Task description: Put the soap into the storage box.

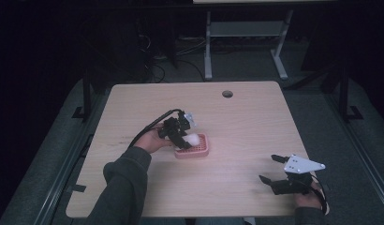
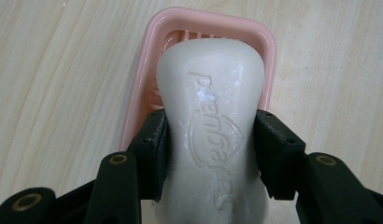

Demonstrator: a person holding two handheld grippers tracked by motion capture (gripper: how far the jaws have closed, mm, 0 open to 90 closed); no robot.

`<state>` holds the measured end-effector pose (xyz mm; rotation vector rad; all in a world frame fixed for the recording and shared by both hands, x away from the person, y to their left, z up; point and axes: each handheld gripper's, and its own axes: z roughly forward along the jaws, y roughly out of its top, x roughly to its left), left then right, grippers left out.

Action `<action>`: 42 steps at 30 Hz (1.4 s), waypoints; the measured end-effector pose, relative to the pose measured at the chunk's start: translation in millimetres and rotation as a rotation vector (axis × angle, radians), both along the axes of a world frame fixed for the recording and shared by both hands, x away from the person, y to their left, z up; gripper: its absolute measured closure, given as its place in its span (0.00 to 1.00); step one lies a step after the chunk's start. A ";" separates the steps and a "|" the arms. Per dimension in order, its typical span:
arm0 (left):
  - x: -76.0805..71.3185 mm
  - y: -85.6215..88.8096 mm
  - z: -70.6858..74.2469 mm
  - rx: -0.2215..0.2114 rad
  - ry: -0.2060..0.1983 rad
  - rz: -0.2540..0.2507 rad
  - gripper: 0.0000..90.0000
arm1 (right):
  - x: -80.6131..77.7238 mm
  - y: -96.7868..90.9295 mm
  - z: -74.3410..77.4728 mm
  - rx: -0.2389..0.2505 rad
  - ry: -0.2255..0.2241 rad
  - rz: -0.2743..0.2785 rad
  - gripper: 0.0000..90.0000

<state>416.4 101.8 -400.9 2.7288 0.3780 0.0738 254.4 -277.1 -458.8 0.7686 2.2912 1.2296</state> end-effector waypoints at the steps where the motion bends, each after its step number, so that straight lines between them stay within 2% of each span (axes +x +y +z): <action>1: 0.5 -0.9 -0.2 0.006 0.005 -0.004 0.55 | 0.0 0.0 0.0 0.001 0.000 0.000 0.15; 18: 7.4 -11.1 -8.1 0.012 -0.003 -0.008 0.55 | 0.1 0.1 -0.2 -0.002 -0.001 0.003 0.15; 28: 8.7 -16.9 -14.6 0.048 0.004 -0.023 0.55 | 0.2 0.3 -0.3 -0.002 0.000 0.004 0.15; 42: 8.8 -20.1 -19.1 0.064 0.003 -0.023 0.55 | 0.3 0.9 -0.4 -0.004 0.003 0.007 0.15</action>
